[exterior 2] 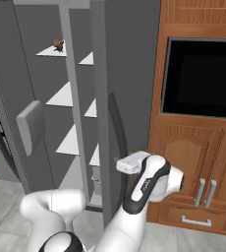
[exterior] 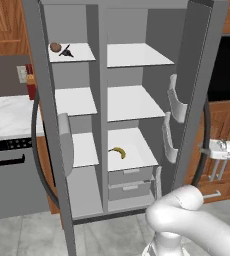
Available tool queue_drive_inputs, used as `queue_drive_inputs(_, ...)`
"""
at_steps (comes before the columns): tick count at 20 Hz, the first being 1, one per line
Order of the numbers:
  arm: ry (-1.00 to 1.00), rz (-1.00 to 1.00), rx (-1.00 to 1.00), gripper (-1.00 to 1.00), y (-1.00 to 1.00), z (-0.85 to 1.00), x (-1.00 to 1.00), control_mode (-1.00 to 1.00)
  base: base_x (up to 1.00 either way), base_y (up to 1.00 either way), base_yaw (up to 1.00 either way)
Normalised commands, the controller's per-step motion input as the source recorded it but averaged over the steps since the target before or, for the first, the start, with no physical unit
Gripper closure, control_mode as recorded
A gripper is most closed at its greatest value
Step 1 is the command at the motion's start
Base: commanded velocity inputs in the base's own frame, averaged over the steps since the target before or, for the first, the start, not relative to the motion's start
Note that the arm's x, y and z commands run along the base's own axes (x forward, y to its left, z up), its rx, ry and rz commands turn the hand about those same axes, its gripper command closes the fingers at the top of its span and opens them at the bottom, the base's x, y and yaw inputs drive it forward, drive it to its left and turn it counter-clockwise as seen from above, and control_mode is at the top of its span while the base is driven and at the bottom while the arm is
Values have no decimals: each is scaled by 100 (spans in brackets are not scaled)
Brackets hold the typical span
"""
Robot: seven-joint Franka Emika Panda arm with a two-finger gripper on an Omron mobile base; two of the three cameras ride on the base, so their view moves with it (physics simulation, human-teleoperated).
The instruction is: There's a fish in the fridge that needs to be moved to the freezer for freezing. Pick up the fish from the fridge, place it on any shelf in the freezer, and close the fridge and freezer doors when done.
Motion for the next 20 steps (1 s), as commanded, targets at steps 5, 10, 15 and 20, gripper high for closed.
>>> queue_drive_inputs(5, 8, -7, 0, -100, 100, -5, 47, -100, 0, 0, 0)
queue_drive_inputs(10, 6, -7, 0, -100, 83, 0, 51, -100, 0, 0, 0)
queue_drive_inputs(15, 0, -11, -2, -100, 58, 0, 42, -100, 0, 0, 0)
queue_drive_inputs(20, 0, -16, -5, -100, 52, 0, 51, -100, 0, 0, 0)
